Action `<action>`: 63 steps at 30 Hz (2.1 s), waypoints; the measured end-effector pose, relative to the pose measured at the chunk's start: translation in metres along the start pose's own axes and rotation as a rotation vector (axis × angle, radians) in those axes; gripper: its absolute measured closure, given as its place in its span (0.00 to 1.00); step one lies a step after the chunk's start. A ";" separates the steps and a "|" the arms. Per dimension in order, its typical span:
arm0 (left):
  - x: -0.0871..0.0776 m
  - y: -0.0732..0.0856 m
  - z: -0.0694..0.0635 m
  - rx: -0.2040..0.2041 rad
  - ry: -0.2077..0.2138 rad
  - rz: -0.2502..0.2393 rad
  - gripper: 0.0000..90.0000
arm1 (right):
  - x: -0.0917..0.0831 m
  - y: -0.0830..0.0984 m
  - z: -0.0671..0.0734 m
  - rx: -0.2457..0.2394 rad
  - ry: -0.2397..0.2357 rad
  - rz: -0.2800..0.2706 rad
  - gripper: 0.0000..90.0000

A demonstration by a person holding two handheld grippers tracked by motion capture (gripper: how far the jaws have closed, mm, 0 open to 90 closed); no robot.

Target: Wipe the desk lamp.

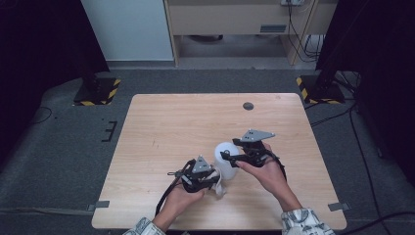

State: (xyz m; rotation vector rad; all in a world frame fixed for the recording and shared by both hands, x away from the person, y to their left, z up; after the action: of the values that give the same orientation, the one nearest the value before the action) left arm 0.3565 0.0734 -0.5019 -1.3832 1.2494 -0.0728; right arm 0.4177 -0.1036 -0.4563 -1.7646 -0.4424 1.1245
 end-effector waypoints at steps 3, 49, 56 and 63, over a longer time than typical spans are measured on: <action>-0.010 -0.009 -0.009 0.019 0.020 -0.045 0.77 | 0.000 0.000 0.001 -0.003 0.002 -0.003 0.30; 0.004 -0.002 0.022 0.000 -0.043 0.015 0.77 | 0.000 0.003 0.000 0.013 0.014 -0.025 0.26; -0.002 -0.007 0.020 0.002 -0.039 -0.016 0.77 | -0.011 0.007 0.002 0.000 0.018 -0.016 0.29; -0.005 -0.008 -0.003 0.032 0.008 -0.028 0.77 | -0.011 0.008 0.000 0.007 0.025 -0.021 0.34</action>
State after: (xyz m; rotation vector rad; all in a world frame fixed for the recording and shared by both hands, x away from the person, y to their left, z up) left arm 0.3571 0.0722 -0.4921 -1.3744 1.2304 -0.1167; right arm 0.4106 -0.1146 -0.4576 -1.7618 -0.4403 1.0870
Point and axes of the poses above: each handheld gripper's, and its own axes: x roughly forward along the jaws, y roughly out of its underside, z roughly to its left, the point moved 3 cm from there along x, roughly forward along the jaws, and after that the axes turned 14 degrees about -x, right-handed, at the moved point
